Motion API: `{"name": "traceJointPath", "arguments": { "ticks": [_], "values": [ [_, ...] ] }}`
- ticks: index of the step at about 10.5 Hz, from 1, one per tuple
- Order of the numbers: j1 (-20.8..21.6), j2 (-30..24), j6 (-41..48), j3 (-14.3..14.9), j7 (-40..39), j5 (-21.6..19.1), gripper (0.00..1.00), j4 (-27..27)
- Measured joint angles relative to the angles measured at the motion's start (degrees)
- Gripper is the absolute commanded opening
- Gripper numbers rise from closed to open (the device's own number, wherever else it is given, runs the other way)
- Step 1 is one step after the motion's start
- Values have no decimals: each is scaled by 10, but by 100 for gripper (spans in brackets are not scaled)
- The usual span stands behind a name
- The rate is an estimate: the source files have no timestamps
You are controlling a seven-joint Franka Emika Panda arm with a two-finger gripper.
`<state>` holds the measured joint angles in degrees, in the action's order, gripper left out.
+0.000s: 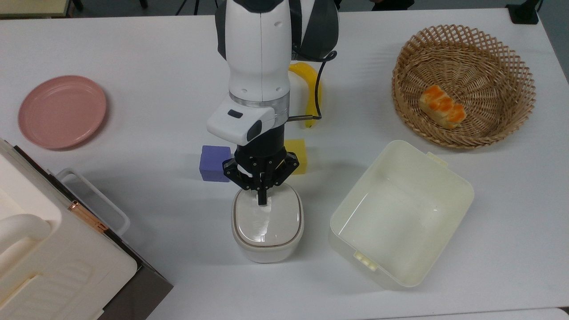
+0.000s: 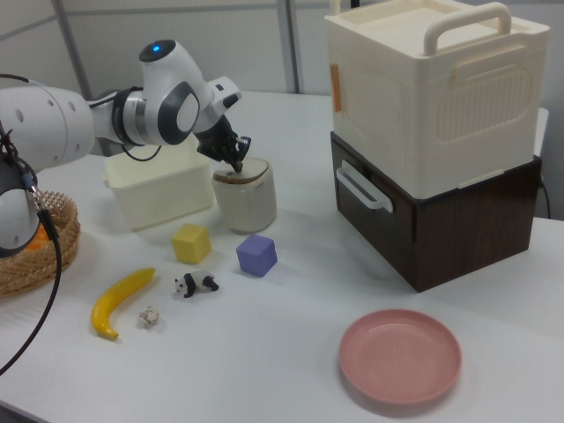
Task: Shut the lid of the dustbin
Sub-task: 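Push the lid down onto the dustbin rim with the gripper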
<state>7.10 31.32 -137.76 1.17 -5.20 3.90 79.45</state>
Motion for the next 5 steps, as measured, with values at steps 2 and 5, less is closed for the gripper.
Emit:
{"name": "traceJointPath", "arguments": {
  "ticks": [2, 5],
  "values": [
    [0, 5, 0, 0, 0, 0, 0, 9],
    [0, 5, 0, 0, 0, 0, 0, 9]
  ]
}}
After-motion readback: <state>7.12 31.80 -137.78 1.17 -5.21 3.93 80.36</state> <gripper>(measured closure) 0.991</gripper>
